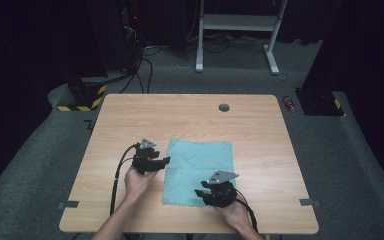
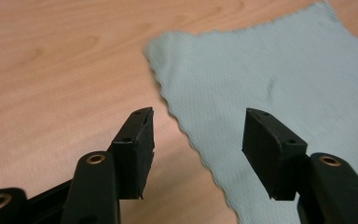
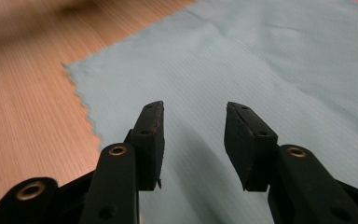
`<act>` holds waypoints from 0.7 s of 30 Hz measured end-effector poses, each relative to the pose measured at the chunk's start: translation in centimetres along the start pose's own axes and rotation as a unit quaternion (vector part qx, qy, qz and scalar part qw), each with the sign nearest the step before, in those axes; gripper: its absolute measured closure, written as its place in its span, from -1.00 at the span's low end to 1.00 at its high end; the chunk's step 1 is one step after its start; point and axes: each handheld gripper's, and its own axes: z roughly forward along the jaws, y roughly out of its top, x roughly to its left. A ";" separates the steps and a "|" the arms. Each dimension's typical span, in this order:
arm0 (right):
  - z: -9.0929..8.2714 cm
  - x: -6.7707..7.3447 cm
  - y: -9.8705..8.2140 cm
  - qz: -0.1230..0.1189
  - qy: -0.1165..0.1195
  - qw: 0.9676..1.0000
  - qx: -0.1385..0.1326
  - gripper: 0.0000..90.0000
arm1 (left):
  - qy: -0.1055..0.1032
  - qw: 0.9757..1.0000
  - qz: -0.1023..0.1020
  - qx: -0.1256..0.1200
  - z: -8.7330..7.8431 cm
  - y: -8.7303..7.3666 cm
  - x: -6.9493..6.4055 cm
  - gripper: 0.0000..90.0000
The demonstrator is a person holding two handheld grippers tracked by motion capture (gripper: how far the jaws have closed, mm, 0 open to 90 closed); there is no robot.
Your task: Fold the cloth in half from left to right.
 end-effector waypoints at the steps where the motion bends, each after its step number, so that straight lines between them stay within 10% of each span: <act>1: 0.4 0.2 0.1 -0.005 0.000 1.000 -0.001 0.26 | -0.001 1.000 -0.006 0.004 0.5 0.4 0.2 -0.01; 8: 2.6 1.7 1.3 -0.022 0.017 0.999 -0.015 0.29 | 0.014 0.999 -0.042 0.008 3.3 1.3 1.8 0.07; 21: 3.3 2.3 2.3 -0.015 0.035 0.999 -0.015 0.19 | 0.019 0.999 -0.013 0.031 5.2 4.0 1.3 0.01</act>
